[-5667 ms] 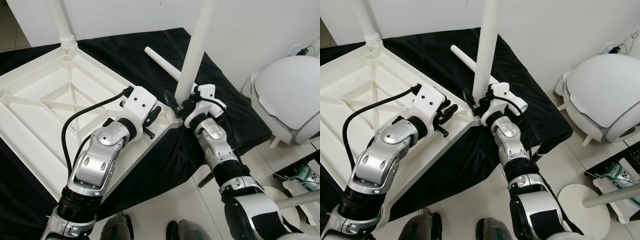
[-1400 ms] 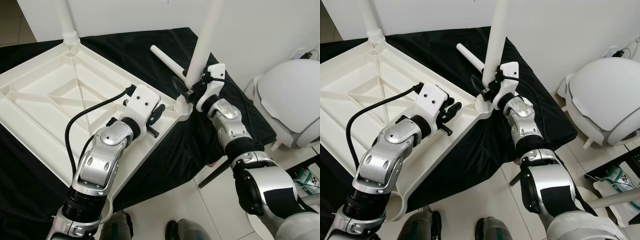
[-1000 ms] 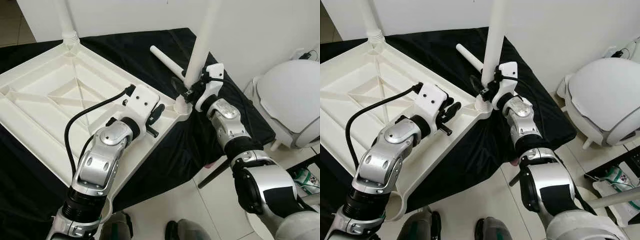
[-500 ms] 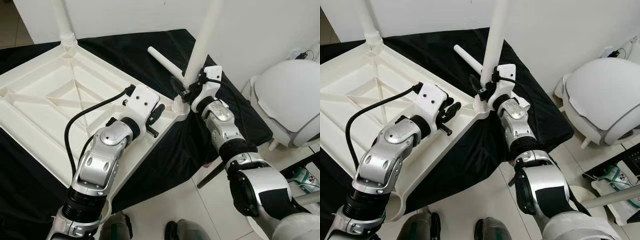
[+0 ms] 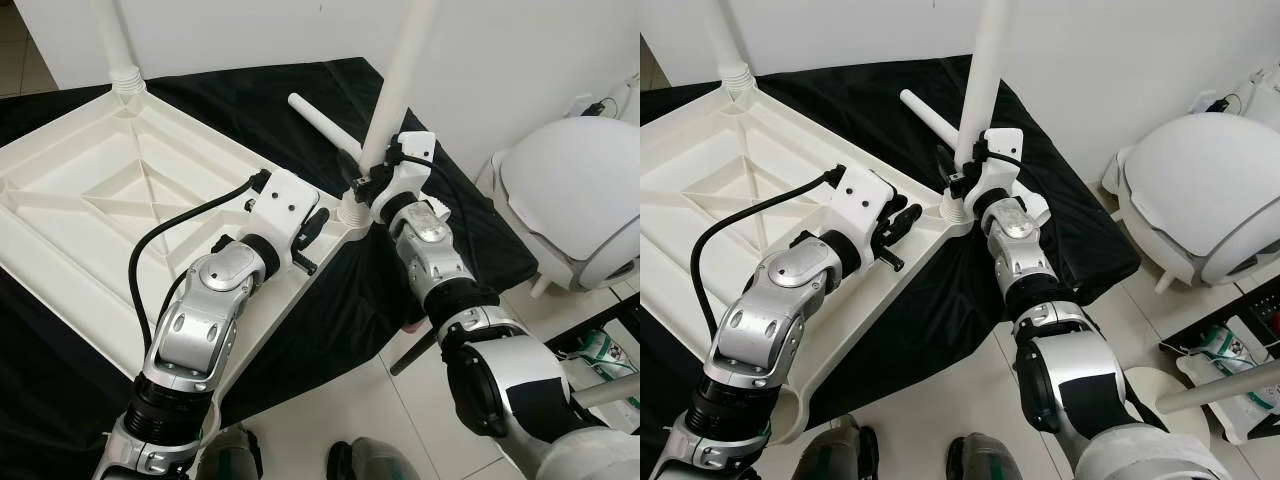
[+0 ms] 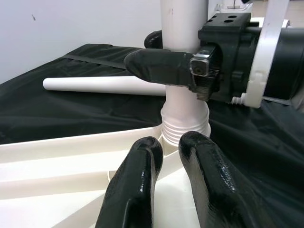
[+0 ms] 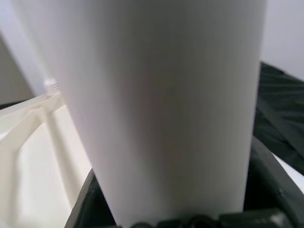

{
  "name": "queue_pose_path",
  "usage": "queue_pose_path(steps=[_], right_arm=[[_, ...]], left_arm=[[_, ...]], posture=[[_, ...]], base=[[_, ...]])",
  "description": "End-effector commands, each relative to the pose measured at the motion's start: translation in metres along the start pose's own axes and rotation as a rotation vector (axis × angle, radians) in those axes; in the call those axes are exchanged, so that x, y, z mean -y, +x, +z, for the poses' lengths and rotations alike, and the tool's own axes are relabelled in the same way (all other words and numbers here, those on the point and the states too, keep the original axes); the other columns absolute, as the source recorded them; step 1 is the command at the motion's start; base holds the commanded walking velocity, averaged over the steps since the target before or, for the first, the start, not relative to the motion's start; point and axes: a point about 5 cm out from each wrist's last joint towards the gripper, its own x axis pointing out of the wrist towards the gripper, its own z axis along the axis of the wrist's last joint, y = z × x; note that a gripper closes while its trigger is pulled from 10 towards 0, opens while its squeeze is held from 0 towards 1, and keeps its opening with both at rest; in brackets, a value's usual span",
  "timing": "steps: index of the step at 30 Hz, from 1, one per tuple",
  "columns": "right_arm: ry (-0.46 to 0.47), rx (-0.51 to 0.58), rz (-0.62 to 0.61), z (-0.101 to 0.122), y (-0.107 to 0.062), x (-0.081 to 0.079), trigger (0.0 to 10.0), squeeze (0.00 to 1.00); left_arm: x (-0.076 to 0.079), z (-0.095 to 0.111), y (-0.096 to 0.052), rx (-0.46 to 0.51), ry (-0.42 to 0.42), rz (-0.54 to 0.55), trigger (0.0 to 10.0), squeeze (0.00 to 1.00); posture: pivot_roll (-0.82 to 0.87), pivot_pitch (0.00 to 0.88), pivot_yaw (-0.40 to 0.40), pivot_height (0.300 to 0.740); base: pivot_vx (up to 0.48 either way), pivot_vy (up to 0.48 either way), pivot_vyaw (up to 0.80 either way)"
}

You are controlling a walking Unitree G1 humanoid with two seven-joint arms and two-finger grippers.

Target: Building children table

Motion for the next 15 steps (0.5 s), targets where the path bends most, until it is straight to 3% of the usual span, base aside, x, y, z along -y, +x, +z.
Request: queue_pose_path(steps=[1, 5, 8, 15], right_arm=[[0.014, -0.135, -0.069, -0.031, -0.014, 0.003, 10.0, 0.00], [0.045, -0.146, -0.113, -0.033, -0.014, 0.000, 10.0, 0.00], [0.060, -0.159, -0.222, -0.035, -0.013, -0.004, 10.0, 0.00], [0.041, -0.171, -0.294, -0.034, -0.011, -0.009, 10.0, 0.00]], left_arm=[[-0.001, -0.003, -0.002, -0.016, 0.000, 0.052, 10.0, 0.00], [-0.001, -0.003, -0.001, -0.016, -0.001, 0.050, 10.0, 0.00], [0.000, -0.003, -0.001, -0.015, -0.001, 0.047, 10.0, 0.00], [0.001, -0.003, -0.001, -0.014, -0.002, 0.046, 10.0, 0.00]], posture=[[0.03, 0.066, -0.053, 0.740], [0.03, 0.066, -0.053, 0.740], [0.03, 0.065, -0.052, 0.740], [0.03, 0.064, -0.052, 0.740]], base=[[0.000, 0.000, 0.00], [0.000, 0.000, 0.00], [0.000, 0.000, 0.00], [0.000, 0.000, 0.00]])
